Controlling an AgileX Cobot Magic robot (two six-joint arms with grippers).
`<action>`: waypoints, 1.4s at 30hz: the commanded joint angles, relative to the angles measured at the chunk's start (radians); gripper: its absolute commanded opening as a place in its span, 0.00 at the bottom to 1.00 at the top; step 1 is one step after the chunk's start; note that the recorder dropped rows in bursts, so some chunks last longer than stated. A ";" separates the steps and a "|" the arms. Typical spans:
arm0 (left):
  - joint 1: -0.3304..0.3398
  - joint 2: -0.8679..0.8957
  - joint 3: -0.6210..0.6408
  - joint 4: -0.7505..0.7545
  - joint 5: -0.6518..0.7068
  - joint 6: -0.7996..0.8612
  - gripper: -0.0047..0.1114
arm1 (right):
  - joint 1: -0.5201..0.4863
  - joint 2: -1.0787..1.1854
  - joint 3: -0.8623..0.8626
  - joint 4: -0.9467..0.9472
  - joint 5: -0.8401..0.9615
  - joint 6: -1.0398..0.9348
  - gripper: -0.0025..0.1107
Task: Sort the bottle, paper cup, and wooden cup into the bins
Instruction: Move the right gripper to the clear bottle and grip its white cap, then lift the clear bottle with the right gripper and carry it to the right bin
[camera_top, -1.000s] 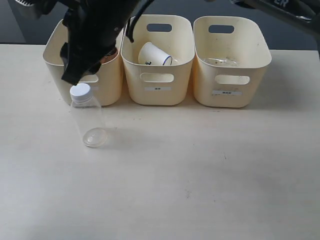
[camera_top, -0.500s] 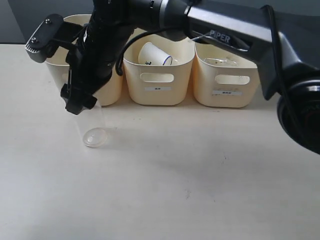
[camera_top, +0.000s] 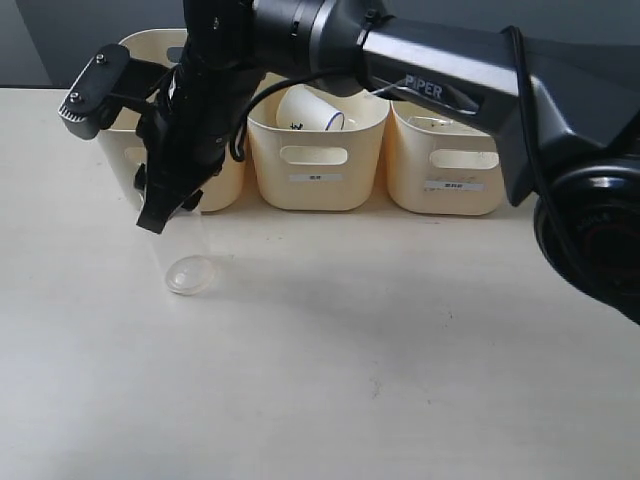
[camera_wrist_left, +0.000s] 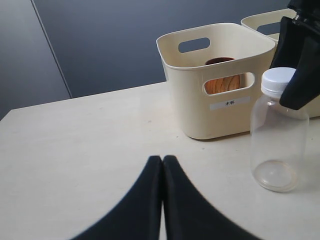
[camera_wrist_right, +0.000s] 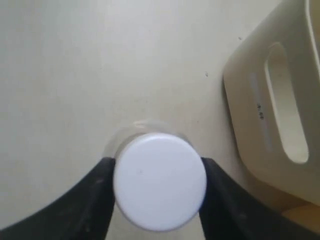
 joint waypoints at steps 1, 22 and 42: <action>-0.004 -0.005 0.001 -0.003 0.002 -0.002 0.04 | -0.001 -0.002 0.000 0.016 -0.008 -0.016 0.03; -0.004 -0.005 0.001 -0.003 0.002 -0.002 0.04 | -0.003 -0.234 0.000 -0.136 0.045 0.041 0.01; -0.004 -0.005 0.001 -0.003 0.002 -0.002 0.04 | -0.005 -0.471 0.000 -0.498 0.234 0.281 0.02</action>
